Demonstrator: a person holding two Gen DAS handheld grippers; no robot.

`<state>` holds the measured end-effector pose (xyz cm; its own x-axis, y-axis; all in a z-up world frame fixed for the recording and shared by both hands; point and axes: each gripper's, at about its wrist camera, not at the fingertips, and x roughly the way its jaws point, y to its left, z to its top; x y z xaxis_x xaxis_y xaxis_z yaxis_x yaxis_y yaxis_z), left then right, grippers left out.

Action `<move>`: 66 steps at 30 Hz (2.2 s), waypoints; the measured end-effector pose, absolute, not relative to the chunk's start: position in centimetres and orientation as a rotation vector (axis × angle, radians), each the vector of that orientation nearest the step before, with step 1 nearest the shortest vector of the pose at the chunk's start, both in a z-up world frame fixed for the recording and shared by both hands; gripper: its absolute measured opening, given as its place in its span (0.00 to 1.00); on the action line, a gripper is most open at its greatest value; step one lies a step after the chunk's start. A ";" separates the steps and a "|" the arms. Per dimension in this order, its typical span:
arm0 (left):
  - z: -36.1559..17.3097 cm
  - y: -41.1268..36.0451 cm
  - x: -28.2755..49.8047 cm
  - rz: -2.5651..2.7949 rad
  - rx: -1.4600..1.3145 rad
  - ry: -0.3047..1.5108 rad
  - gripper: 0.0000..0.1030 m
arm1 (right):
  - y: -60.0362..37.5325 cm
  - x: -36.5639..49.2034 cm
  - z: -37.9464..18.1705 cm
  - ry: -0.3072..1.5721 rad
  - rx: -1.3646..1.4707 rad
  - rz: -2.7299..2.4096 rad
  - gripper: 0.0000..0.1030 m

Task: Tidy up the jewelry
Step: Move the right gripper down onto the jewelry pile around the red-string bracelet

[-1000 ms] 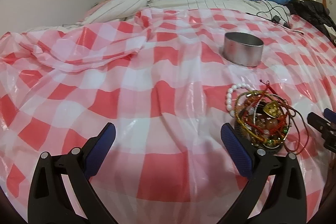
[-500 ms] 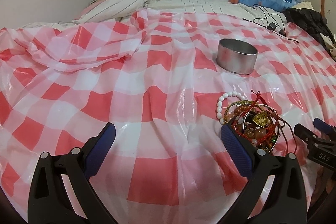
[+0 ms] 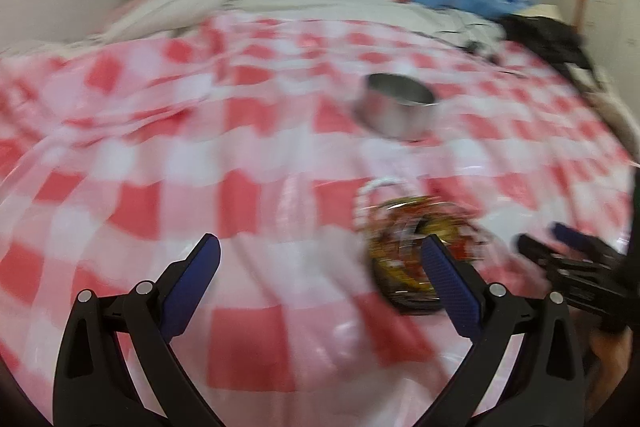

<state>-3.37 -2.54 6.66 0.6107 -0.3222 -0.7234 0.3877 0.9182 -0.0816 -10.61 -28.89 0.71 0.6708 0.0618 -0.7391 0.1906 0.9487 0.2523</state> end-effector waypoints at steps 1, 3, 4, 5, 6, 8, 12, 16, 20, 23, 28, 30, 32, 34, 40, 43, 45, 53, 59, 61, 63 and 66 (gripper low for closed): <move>7.2 -2.5 -3.3 -0.445 0.098 0.817 0.94 | -28.5 -10.6 1.2 0.844 0.317 -0.040 0.93; 7.6 -2.5 -3.0 -0.429 0.150 0.808 0.94 | -27.4 -10.4 2.1 0.853 0.260 0.009 0.93; 7.7 -2.5 -2.7 -0.420 0.168 0.800 0.94 | -26.8 -10.3 2.6 0.855 0.230 0.035 0.93; 7.5 -2.3 -2.5 -0.415 0.170 0.801 0.94 | -26.4 -10.2 2.9 0.856 0.214 0.056 0.93; 7.4 -2.1 -2.2 -0.417 0.158 0.808 0.94 | -25.9 -10.1 3.3 0.855 0.197 0.092 0.93; 7.0 -2.0 -1.8 -0.442 0.109 0.841 0.94 | -25.3 -10.0 3.6 0.846 0.175 0.142 0.93; 6.9 -3.0 -2.1 -0.439 0.152 0.809 0.94 | -25.1 -10.1 2.8 0.837 0.255 0.223 0.93; 7.0 -3.3 -2.4 -0.423 0.187 0.783 0.94 | -24.8 -9.9 2.4 0.830 0.295 0.256 0.93; 7.0 -3.3 -2.5 -0.421 0.189 0.782 0.94 | -24.2 -9.9 2.1 0.835 0.287 0.263 0.93; 7.0 -3.4 -2.7 -0.417 0.206 0.777 0.94 | -23.9 -9.9 1.9 0.831 0.284 0.264 0.93; 6.8 -3.5 -2.8 -0.410 0.218 0.772 0.94 | -23.4 -9.9 1.9 0.820 0.274 0.276 0.93; 6.8 -3.5 -2.8 -0.402 0.220 0.771 0.94 | -23.3 -9.9 1.9 0.808 0.276 0.283 0.92; 6.8 -3.4 -2.7 -0.385 0.222 0.767 0.94 | -23.0 -10.0 2.0 0.795 0.271 0.295 0.92; 6.9 -3.0 -2.5 -0.372 0.214 0.765 0.94 | -22.6 -10.0 2.0 0.795 0.254 0.301 0.84; 6.6 -2.7 -2.1 -0.404 0.189 0.786 0.94 | -22.6 -9.7 1.4 0.827 0.260 0.310 0.32; 6.4 -3.4 -2.2 -0.432 0.207 0.781 0.94 | -22.8 -9.9 1.6 0.815 0.280 0.323 0.11; 6.2 -4.0 -2.3 -0.451 0.228 0.777 0.94 | -22.9 -10.1 2.0 0.794 0.288 0.332 0.07; 5.6 -5.5 -1.8 -0.493 0.228 0.767 0.89 | -25.3 -10.6 3.5 0.716 0.407 0.345 0.04; 6.2 -8.3 -3.8 -0.569 0.413 0.622 0.88 | -25.8 -10.1 2.7 0.765 0.492 0.402 0.09; 5.9 -9.4 -4.0 -0.573 0.478 0.606 0.88 | -25.4 -10.2 2.8 0.761 0.462 0.373 0.58; 5.5 -10.2 -3.8 -0.594 0.509 0.604 0.88 | -25.0 -10.3 2.8 0.760 0.429 0.367 0.58; 5.1 -10.9 -3.4 -0.617 0.541 0.608 0.85 | -25.1 -10.1 2.5 0.767 0.421 0.356 0.55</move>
<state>-3.40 -10.88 5.12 0.6562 -0.3647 -0.6606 0.6658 0.6918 0.2795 -10.11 -25.06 2.49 0.6682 0.4550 -0.5886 -0.1555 0.8591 0.4876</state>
